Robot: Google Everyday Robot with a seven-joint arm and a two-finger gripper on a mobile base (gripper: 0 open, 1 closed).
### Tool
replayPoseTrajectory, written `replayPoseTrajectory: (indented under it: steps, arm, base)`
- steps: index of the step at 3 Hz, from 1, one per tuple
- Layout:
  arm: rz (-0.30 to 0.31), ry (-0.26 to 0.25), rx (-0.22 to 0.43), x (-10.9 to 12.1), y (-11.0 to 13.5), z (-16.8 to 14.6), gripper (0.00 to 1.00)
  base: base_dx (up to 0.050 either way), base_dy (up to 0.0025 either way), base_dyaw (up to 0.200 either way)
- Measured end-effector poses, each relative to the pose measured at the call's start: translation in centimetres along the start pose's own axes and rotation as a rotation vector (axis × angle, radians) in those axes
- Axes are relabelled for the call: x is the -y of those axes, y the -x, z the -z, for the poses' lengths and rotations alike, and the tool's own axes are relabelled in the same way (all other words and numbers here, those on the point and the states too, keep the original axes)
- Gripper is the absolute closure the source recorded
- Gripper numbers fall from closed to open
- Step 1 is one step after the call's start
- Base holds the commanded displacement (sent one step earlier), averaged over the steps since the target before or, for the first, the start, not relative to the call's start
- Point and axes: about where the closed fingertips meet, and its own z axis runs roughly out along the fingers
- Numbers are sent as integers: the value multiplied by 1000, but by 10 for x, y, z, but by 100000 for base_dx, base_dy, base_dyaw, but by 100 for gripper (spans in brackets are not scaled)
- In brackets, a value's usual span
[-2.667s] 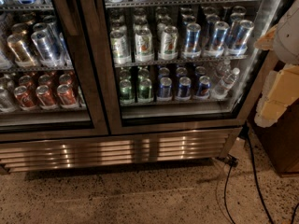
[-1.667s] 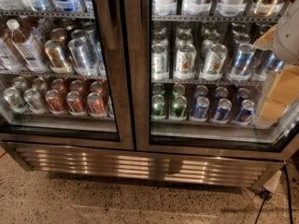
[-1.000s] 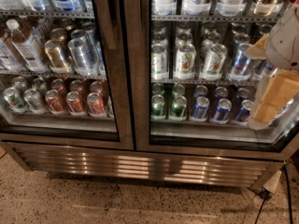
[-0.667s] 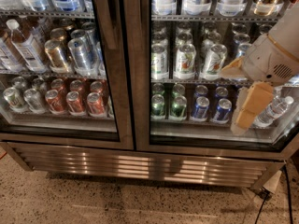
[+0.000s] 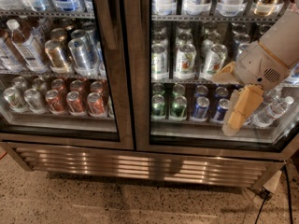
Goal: Open right fridge door
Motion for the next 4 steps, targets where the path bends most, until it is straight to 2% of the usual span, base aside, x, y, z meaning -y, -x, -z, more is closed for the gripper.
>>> replayPoseTrajectory:
  steps: [1, 2, 3, 4]
  arm:
    - [1, 23, 65, 1, 1, -1, 0]
    - [24, 66, 194, -21, -4, -13, 0]
    - [-7, 45, 260, -63, -38, -25, 0]
    - [-6, 45, 260, -63, -38, -25, 0]
  base:
    - [0, 0, 0]
    - [0, 0, 0]
    - [0, 0, 0]
    - [0, 0, 0]
